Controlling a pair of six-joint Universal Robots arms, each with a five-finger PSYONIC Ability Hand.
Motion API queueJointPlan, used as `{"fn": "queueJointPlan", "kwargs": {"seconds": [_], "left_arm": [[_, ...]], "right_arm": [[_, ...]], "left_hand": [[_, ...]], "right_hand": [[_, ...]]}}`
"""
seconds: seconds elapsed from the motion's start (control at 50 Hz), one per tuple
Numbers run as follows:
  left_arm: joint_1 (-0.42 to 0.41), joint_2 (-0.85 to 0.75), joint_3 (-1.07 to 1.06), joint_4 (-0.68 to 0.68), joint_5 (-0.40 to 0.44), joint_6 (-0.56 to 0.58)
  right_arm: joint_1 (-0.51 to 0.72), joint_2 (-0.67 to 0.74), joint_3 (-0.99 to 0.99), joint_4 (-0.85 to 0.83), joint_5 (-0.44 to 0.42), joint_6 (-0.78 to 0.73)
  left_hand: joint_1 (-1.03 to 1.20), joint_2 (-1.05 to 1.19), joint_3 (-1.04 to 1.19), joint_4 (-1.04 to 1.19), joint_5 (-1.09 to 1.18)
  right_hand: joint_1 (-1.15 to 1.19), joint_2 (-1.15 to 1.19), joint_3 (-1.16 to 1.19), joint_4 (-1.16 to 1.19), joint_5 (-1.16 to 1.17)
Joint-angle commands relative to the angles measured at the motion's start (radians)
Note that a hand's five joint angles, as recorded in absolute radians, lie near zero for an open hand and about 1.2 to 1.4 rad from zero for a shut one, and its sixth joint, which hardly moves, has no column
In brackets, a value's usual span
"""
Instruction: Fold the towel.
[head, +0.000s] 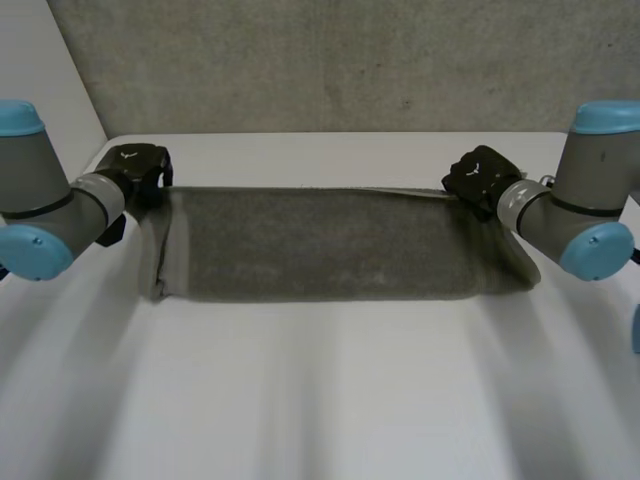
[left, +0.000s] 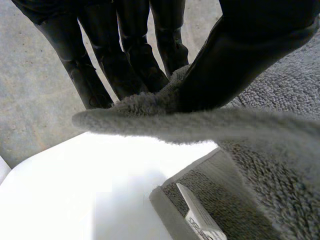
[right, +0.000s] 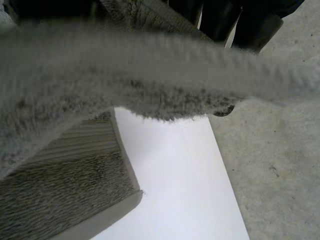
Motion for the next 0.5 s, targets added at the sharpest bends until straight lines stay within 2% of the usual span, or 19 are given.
{"fn": "queueJointPlan", "kwargs": {"seconds": [0.02,0.06,0.08,0.1,0.12,0.14,0.16,0.18,0.28,0.34,0.38,0.46,0.5], "left_arm": [[-0.010,-0.070,0.085,-0.002,-0.002,-0.002],[-0.015,-0.078,0.094,-0.002,0.000,-0.002],[-0.022,-0.085,0.099,-0.002,-0.002,0.000],[-0.025,-0.089,0.101,0.000,-0.002,0.000],[-0.026,-0.089,0.101,0.000,-0.002,0.000],[-0.027,-0.089,0.101,0.000,-0.002,0.000],[-0.027,-0.089,0.101,0.000,-0.002,0.000],[-0.029,-0.089,0.099,-0.002,-0.003,0.000],[-0.030,-0.076,0.087,-0.006,-0.003,-0.002],[-0.035,-0.046,0.067,-0.013,-0.003,-0.003],[-0.033,0.006,0.023,-0.014,-0.002,-0.011],[-0.030,0.068,-0.039,-0.013,0.003,-0.020],[-0.030,0.140,-0.114,-0.010,0.007,-0.028]], "right_arm": [[0.008,0.101,-0.116,0.004,0.012,-0.001],[0.009,0.111,-0.124,0.002,0.019,-0.001],[0.010,0.115,-0.127,-0.001,0.030,0.001],[0.016,0.118,-0.127,-0.011,0.042,0.002],[0.016,0.118,-0.127,-0.012,0.042,0.002],[0.025,0.116,-0.123,-0.028,0.055,0.008],[0.025,0.116,-0.123,-0.028,0.055,0.008],[0.033,0.110,-0.113,-0.051,0.067,0.022],[0.050,0.065,-0.064,-0.099,0.093,0.116],[0.050,-0.007,0.000,-0.105,0.090,0.191],[0.048,-0.094,0.093,-0.110,0.082,0.252],[0.044,-0.189,0.206,-0.124,0.079,0.290],[0.035,-0.278,0.328,-0.143,0.076,0.306]], "left_hand": [[0.147,0.042,0.049,0.036,0.107],[0.112,0.007,0.014,0.001,0.072],[-0.277,-0.383,-0.375,-0.388,-0.317],[-0.572,-0.677,-0.670,-0.683,-0.612],[-0.574,-0.680,-0.673,-0.686,-0.615],[-0.766,-0.872,-0.865,-0.878,-0.807],[-0.768,-0.874,-0.867,-0.880,-0.809],[-1.004,-1.109,-1.102,-1.115,-1.044],[-1.050,-1.156,-1.148,-1.162,-1.091],[-1.047,-1.153,-1.146,-1.159,-1.088],[-1.044,-1.150,-1.143,-1.156,-1.085],[-1.041,-1.147,-1.140,-1.153,-1.082],[-1.036,-1.141,-1.134,-1.147,-1.076]], "right_hand": [[0.081,0.070,0.065,0.059,0.058],[0.032,0.022,0.016,0.010,0.010],[-0.198,-0.208,-0.214,-0.220,-0.220],[-0.555,-0.565,-0.571,-0.576,-0.577],[-0.558,-0.569,-0.574,-0.580,-0.581],[-0.904,-0.914,-0.920,-0.926,-0.926],[-0.908,-0.918,-0.924,-0.929,-0.930],[-1.141,-1.151,-1.157,-1.163,-1.163],[-1.141,-1.151,-1.157,-1.163,-1.163],[-1.141,-1.151,-1.157,-1.163,-1.163],[-1.141,-1.151,-1.157,-1.163,-1.163],[-1.141,-1.151,-1.157,-1.163,-1.163],[-1.141,-1.151,-1.157,-1.163,-1.163]]}}
